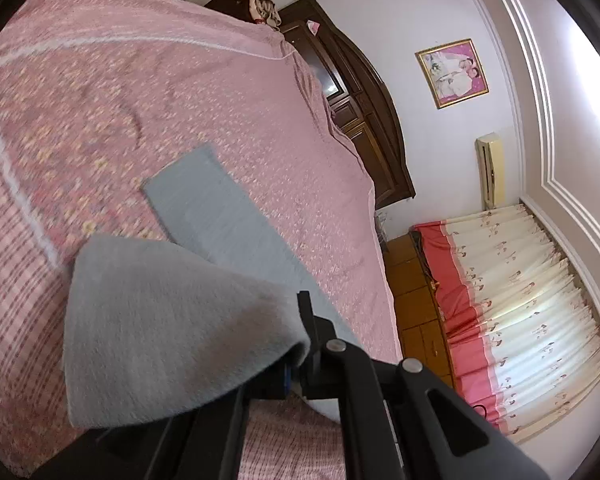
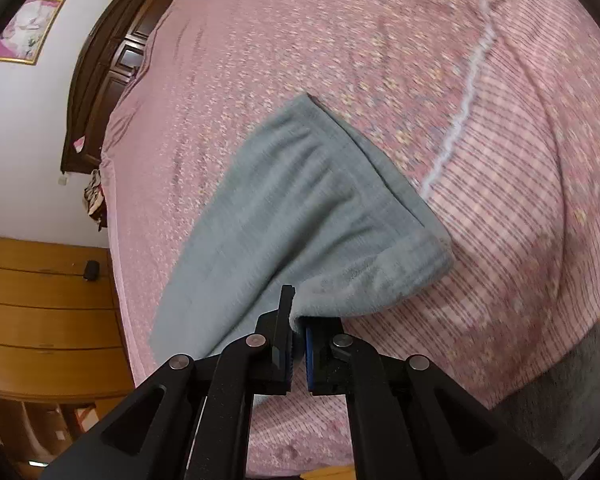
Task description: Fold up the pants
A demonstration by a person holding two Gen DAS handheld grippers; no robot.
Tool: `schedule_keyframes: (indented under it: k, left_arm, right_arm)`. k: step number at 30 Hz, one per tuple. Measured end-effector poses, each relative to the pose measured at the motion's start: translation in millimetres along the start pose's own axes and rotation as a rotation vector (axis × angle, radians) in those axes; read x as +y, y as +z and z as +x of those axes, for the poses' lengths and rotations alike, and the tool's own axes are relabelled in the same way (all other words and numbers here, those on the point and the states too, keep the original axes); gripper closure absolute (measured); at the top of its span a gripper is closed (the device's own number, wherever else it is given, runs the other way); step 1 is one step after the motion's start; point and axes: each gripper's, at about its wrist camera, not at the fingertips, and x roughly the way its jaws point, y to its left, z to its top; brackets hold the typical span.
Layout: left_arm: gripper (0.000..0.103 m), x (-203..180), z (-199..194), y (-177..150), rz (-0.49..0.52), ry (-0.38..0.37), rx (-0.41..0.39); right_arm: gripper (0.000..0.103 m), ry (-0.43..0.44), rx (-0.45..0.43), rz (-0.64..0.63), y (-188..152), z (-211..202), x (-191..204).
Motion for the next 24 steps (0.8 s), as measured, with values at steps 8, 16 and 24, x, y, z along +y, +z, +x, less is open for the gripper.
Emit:
schedule_keyframes:
  k: [8,16,24]
  left_arm:
    - [0.101,-12,27,17,-0.01,0.009,0.001]
    - [0.101,-6,85,55,-0.08,0.052,0.046]
    - [0.101,-5,158,83,-0.054,0.175,0.076]
  right_arm:
    - [0.098,0.029,-0.025,-0.025,28,17,28]
    - [0.097,0.045,-0.018,-0.022,74,56,60]
    - [0.097,-0.007,0.025,0.013,118,128,61]
